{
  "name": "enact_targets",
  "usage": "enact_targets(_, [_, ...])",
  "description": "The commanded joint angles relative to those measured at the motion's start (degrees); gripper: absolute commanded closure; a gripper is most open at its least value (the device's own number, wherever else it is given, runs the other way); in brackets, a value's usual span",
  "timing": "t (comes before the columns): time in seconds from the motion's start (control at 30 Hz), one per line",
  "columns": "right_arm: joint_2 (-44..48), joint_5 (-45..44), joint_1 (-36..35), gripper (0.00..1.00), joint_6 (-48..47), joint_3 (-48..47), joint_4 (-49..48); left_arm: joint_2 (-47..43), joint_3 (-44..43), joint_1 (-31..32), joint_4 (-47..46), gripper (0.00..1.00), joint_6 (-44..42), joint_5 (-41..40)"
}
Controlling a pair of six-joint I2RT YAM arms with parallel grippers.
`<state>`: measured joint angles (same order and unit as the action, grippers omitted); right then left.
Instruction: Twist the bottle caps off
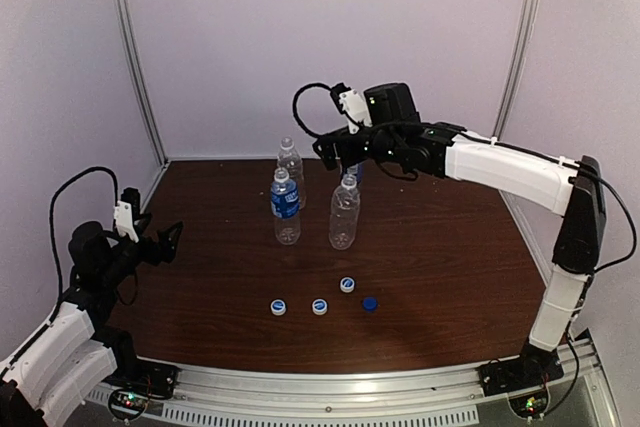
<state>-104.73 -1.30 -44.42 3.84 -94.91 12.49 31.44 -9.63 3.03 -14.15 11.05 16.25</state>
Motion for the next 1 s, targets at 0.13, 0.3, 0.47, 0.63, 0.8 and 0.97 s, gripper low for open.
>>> enact_targets(0.13, [14.5,-13.6,9.6,0.00,7.1,8.5,1.6,-0.4,0.8,-0.6,-3.4,0.03,0.9,-1.7])
enact_targets(0.3, [32.0,-19.4,21.5,0.00,12.6,31.1,-4.9,-0.1,1.0,-1.5,-3.7,0.03,2.4,-4.1])
enact_targets(0.47, [50.8,-26.5,27.9,0.00,10.2,52.7,-10.6,0.5,0.9,-2.2,-3.9,0.03,3.0,-4.5])
enact_targets(0.63, [65.6,-33.6,28.2,0.00,10.8,67.8,-13.9,1.1,1.0,-3.0,-4.2,0.03,3.9,-4.3])
enact_targets(0.8, [73.7,-47.0,28.2,0.00,23.7,77.4,-11.5,1.0,1.2,-5.5,-4.3,0.03,4.9,-3.1])
enact_targets(0.97, [73.7,-47.9,28.2,0.00,26.3,80.3,-10.4,0.7,1.4,-7.1,-4.0,0.03,5.8,-2.8])
